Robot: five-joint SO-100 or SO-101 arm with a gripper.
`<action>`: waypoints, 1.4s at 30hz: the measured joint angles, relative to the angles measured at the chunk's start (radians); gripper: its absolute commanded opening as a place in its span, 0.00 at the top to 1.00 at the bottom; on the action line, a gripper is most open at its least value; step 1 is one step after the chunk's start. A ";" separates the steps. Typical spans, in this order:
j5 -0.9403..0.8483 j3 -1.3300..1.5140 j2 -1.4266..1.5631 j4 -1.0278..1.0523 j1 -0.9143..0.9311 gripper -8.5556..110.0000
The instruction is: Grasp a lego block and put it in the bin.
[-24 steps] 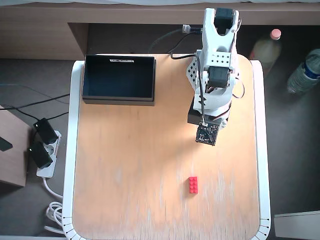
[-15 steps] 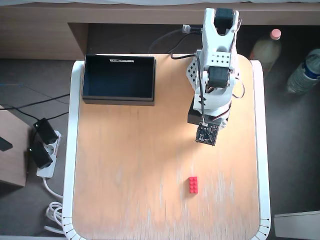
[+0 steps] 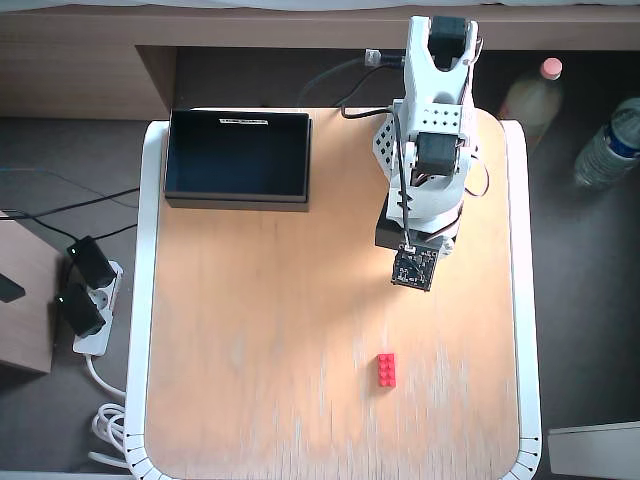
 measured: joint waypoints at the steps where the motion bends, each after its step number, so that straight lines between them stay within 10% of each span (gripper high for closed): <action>1: 0.000 0.000 0.000 0.000 0.000 0.92; 42: -0.023 0.000 0.000 0.012 0.000 0.93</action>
